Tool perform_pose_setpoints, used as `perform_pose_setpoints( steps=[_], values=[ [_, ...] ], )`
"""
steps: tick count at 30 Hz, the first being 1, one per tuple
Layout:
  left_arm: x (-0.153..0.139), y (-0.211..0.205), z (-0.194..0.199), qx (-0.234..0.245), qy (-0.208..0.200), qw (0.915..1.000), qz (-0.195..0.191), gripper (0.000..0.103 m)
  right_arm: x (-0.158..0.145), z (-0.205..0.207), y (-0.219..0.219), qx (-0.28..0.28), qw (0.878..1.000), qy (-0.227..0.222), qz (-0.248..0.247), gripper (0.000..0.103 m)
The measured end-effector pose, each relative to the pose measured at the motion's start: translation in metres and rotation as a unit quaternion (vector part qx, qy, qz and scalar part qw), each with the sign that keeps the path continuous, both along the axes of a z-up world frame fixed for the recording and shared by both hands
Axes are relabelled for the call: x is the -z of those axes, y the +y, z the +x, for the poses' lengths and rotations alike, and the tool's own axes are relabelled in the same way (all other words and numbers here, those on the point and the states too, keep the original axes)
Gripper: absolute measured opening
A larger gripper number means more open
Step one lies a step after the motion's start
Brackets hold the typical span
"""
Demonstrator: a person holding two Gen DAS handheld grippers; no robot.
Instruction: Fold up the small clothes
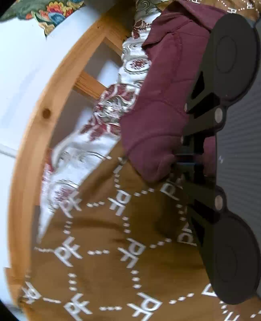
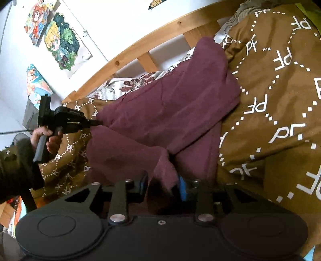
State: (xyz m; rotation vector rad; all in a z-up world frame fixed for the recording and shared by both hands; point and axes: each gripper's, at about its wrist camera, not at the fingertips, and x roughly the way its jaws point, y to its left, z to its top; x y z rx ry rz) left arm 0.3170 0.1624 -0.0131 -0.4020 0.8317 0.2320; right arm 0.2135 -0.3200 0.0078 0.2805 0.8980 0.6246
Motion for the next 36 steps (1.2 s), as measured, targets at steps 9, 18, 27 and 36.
perform_pose_setpoints(
  steps=[9, 18, 27, 36],
  values=[
    [-0.010, -0.013, 0.021, -0.003, 0.002, 0.9964, 0.085, 0.008, 0.005, 0.000, 0.006, 0.001, 1.000, -0.011, 0.020, 0.014],
    [-0.006, 0.002, -0.029, 0.029, -0.043, 0.9976, 0.046, 0.081, 0.008, 0.002, 0.003, 0.024, 1.000, -0.006, 0.019, 0.024],
    [0.034, 0.008, -0.063, 0.067, -0.027, 0.9972, -0.016, 0.051, 0.013, 0.003, 0.004, 0.033, 0.999, -0.008, 0.012, 0.043],
    [0.032, 0.017, -0.086, -0.008, -0.015, 0.9996, -0.025, 0.008, 0.009, -0.004, 0.014, 0.033, 0.998, -0.038, -0.032, 0.045]
  ],
)
